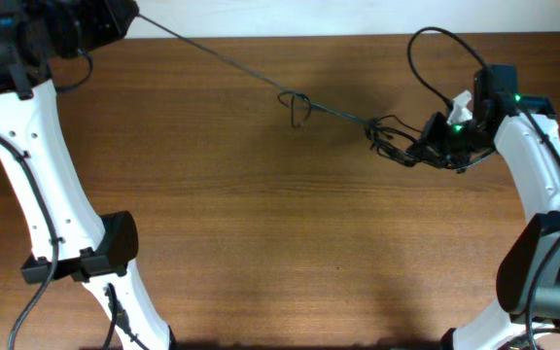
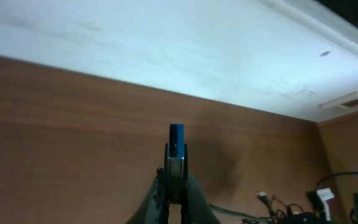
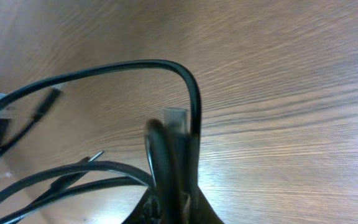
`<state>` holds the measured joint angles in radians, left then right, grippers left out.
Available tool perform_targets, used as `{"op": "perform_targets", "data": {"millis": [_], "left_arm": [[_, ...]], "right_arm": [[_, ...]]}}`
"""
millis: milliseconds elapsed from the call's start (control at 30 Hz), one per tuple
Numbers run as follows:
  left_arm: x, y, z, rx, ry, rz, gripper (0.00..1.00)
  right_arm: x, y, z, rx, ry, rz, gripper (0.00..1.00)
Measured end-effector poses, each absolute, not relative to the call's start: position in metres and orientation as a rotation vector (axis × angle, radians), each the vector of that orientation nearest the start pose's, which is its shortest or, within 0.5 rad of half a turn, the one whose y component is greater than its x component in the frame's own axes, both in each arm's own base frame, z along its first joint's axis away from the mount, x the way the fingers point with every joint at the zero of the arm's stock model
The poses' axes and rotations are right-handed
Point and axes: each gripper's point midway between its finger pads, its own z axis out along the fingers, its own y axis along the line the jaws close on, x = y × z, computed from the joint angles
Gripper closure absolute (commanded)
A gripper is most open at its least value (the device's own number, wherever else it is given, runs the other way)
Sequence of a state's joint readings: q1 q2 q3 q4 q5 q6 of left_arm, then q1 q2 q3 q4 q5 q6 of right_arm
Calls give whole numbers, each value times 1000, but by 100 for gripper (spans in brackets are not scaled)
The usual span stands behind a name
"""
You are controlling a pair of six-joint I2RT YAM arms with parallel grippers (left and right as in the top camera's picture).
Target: Untangle cables
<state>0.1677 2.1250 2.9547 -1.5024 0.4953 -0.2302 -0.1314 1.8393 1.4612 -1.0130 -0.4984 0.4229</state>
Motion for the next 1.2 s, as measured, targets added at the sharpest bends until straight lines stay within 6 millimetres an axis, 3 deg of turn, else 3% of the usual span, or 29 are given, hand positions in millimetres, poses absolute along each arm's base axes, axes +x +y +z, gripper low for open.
{"op": "perform_targets", "data": {"millis": [100,167,200,233,333,367,400,433,467,533,600,633,667,733,767,867,967,1033,1100,1167,1200], "left_arm": [[459,19,406,-268,2252,-476,100],[449,50,389,-389,2315,-308,100],[439,70,379,-466,2353,-209,100],[435,77,377,-483,2363,-184,100],[440,56,340,-464,2501,-255,100],[443,43,316,-431,2586,-273,87],[446,34,303,-399,2631,-284,52],[446,28,290,-364,2677,-289,9],[445,25,286,-341,2693,-287,1],[446,12,283,-275,2711,-291,1],[446,-16,286,-91,2707,-347,1],[445,-32,292,46,2683,-397,1],[437,-62,303,318,2622,-505,1],[429,-102,308,613,2535,-566,0],[427,-106,305,660,2533,-557,0],[419,-116,267,749,2656,-487,0],[403,-146,236,998,2669,-498,4],[407,-151,224,985,2683,-505,16],[411,-155,216,873,2734,-523,17],[416,-169,193,778,2779,-541,17],[415,-183,170,750,2811,-553,23]], "right_arm": [[380,6,104,766,2873,647,55],[371,-1,100,666,2922,603,39],[368,-1,100,560,2938,624,37],[366,8,102,466,2944,683,35],[360,42,104,247,2977,749,32],[355,63,105,141,2994,770,32],[353,68,105,120,3002,773,31],[350,73,107,108,3017,781,30],[350,73,109,106,3021,783,30],[356,74,128,101,3009,781,29],[361,74,156,86,2981,774,26],[362,74,168,79,2968,770,24],[363,75,180,64,2942,765,23],[363,74,186,53,2925,746,23],[363,73,186,55,2929,731,21],[362,70,184,56,2937,710,20],[362,70,184,59,2941,709,19],[361,70,184,59,2942,708,19],[361,70,184,59,2942,705,19],[362,70,184,60,2942,704,18],[362,70,184,58,2942,705,18]]}}
